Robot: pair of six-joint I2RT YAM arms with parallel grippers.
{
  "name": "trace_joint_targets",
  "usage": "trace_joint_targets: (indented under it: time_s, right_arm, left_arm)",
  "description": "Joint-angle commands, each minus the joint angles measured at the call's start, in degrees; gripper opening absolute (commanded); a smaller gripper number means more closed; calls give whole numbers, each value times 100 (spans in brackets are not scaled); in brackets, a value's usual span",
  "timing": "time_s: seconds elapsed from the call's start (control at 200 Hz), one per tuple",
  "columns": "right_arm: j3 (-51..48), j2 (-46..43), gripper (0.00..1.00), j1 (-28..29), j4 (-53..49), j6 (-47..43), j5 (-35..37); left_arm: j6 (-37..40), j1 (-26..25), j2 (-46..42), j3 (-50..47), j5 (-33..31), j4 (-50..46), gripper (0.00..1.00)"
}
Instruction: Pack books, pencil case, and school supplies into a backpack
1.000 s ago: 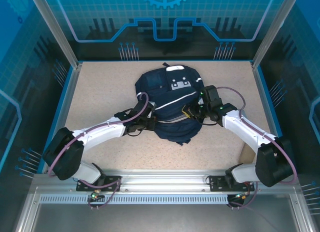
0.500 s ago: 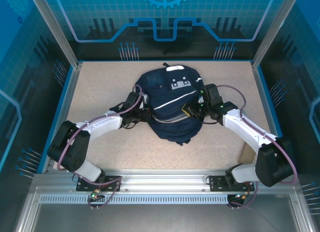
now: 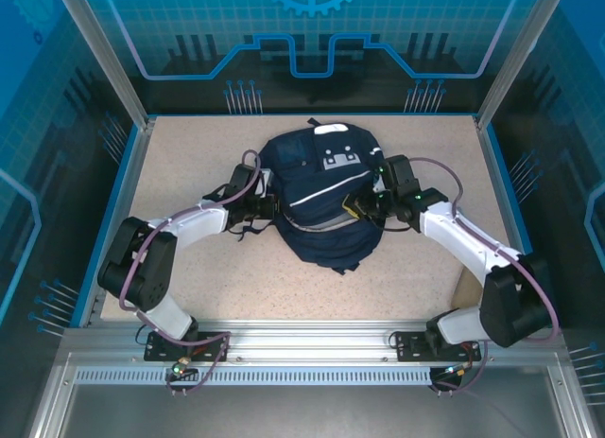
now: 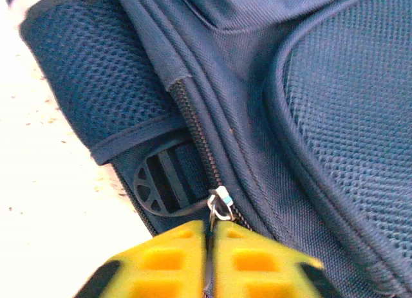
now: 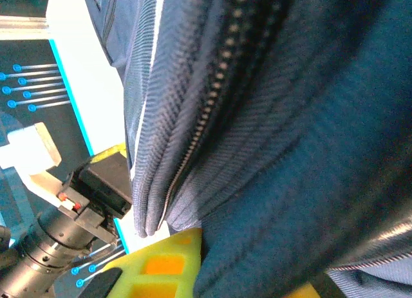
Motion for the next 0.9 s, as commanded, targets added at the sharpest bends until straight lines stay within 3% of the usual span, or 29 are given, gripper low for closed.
trace_joint_targets:
  time_s: [0.0,0.08,0.15,0.24,0.32,0.44,0.635,0.895]
  right_arm:
    - [471,479,0,134,81,-406,-543]
    - [891,910,0,309,42,-577,-767]
    - [1324,1223,10,486,-149,-806,-869]
    - [1682,1428,26,693,-415,-1058,-807]
    - [1813,1470,47,790,-650,-1219,-688]
    - [1727,1288,69,768,-1102,-1498,-354]
    - [1238,394,80,506,-2140,-2223,1025]
    - [544,-329,86,-745,-3145,-2559,3054]
  left_arm:
    - [-141,324,-368,-158,-285,-104,31]
    - [-221,434,-758,-381,-186,-43,55]
    - [-272,496,-1105,-600,-167,12,73]
    - [-317,598,-1412,-624,-26,-203,84]
    - [-366,638,-1655,-549,-96,-486,89]
    - [-454,704,-2026,-387,-358,-933,95]
    - [-588,879,-2493,-32,-751,-1743,99]
    - [-581,990,-2752,214,-730,-2116,99]
